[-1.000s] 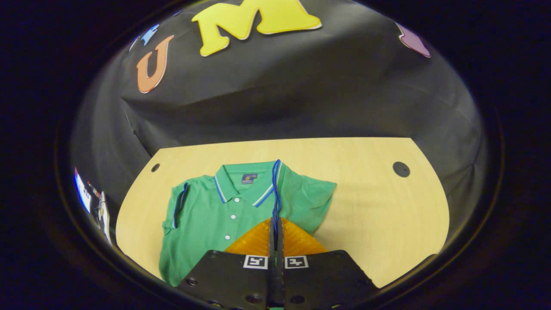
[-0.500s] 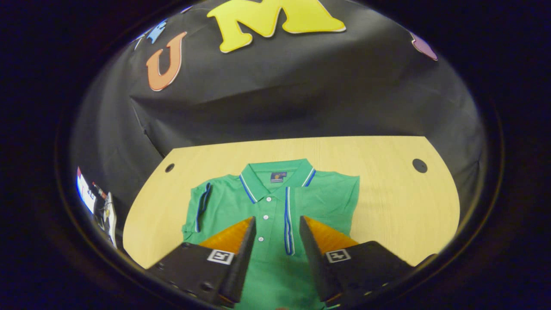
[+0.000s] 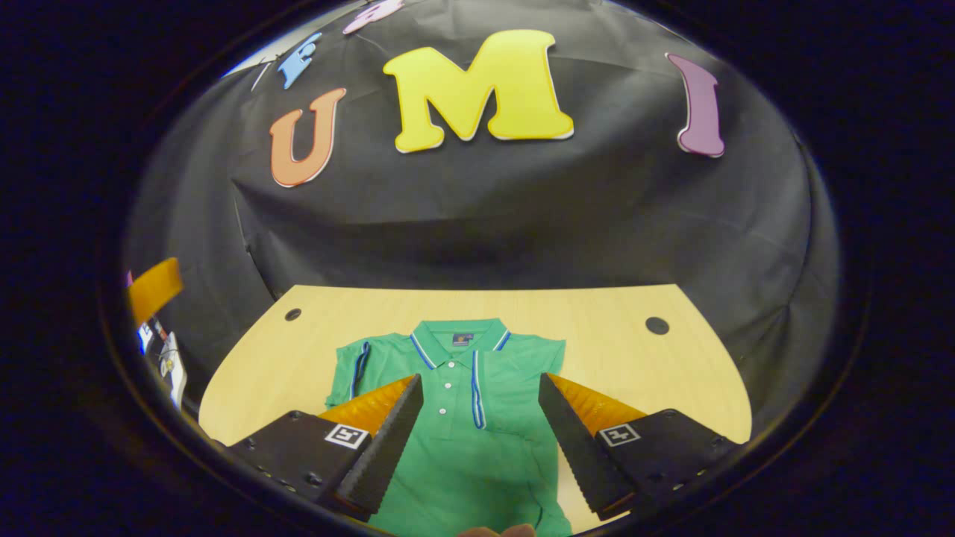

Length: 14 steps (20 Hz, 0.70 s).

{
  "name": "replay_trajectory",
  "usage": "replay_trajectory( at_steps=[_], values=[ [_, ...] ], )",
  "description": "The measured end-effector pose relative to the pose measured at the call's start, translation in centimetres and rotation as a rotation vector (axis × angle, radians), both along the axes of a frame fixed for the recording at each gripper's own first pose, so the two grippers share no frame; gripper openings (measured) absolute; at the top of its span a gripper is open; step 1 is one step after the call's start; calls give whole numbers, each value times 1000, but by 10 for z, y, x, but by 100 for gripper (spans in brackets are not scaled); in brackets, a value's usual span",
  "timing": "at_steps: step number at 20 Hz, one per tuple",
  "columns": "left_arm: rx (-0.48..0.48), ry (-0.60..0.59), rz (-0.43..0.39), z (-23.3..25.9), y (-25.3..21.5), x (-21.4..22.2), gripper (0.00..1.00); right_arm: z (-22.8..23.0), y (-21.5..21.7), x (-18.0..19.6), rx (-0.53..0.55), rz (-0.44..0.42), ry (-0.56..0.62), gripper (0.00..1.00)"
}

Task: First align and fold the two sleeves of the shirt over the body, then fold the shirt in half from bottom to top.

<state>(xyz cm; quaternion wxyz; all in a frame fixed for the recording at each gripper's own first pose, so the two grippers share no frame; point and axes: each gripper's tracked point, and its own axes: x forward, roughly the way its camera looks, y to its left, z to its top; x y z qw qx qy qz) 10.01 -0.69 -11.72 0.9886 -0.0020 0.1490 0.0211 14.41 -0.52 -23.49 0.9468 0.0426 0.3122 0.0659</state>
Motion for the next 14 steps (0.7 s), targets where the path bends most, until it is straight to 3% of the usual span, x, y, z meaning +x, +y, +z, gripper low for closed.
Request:
replay_trajectory(
  at_steps=[6, 14],
  values=[
    [-29, 115, -31, -56, -11, 41, 100, 37, -32, -21, -47, -47, -55, 96],
    [-98, 410, -28, -185, -14, 69, 100, 36, -60, -37, -61, -94, -21, 96]
  ],
)
